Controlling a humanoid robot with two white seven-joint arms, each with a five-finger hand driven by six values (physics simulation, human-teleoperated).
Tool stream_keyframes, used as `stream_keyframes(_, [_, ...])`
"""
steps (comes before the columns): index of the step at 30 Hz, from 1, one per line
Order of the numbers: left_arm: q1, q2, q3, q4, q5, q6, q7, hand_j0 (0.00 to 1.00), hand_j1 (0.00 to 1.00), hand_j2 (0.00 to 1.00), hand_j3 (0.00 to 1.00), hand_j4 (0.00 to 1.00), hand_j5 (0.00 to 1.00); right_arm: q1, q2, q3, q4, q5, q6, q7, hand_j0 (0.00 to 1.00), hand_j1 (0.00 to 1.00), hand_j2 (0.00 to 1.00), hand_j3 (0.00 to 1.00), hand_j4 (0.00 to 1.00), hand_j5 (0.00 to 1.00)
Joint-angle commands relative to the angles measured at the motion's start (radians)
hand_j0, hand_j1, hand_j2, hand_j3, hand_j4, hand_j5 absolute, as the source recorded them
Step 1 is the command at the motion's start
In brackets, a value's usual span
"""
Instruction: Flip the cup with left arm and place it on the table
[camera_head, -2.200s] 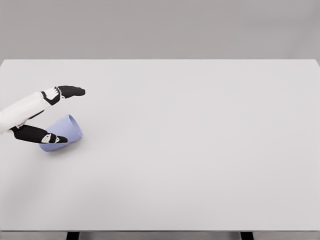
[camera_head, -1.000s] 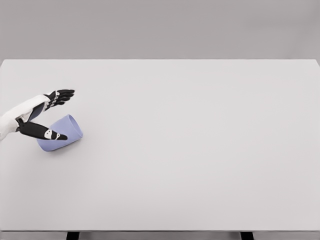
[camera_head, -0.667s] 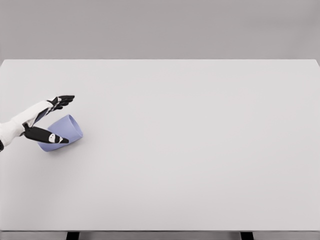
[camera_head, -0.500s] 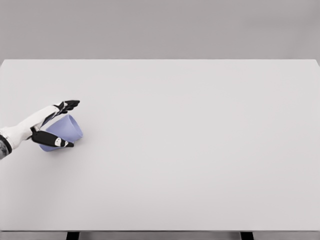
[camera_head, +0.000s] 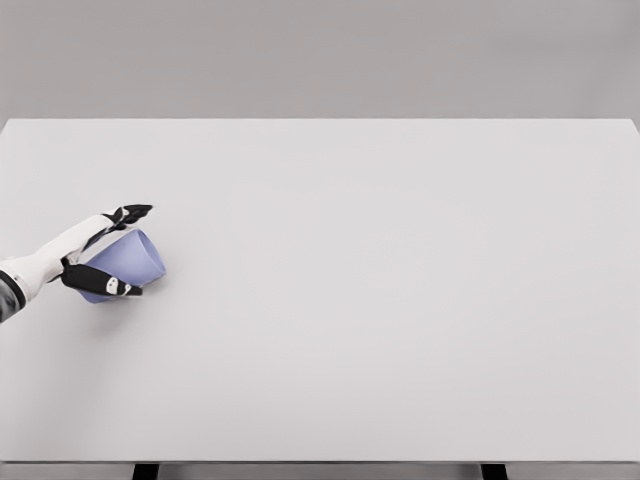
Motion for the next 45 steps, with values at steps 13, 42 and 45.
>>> stream_keyframes(13, [-0.008, -0.023, -0.027, 0.016, -0.047, 0.012, 0.015, 1.0, 1.0, 1.0, 1.0, 1.0, 1.0, -0.002, 0.0, 0.0, 0.0, 0.0, 0.0, 0.0, 1.0, 1.0, 1.0, 1.0, 1.0, 1.0])
stream_keyframes(42, [-0.107, -0.008, -0.051, 0.163, 0.221, -0.331, -0.076, 0.58, 0.58, 0.58, 0.58, 0.58, 0.58, -0.002, 0.0, 0.0, 0.0, 0.0, 0.0, 0.0, 1.0, 1.0, 1.0, 1.0, 1.0, 1.0])
stream_keyframes(45, [-0.192, -0.052, -0.17, 0.326, 0.354, -0.616, -0.293, 0.58, 0.58, 0.58, 0.58, 0.58, 0.58, -0.002, 0.0, 0.0, 0.0, 0.0, 0.0, 0.0, 1.0, 1.0, 1.0, 1.0, 1.0, 1.0])
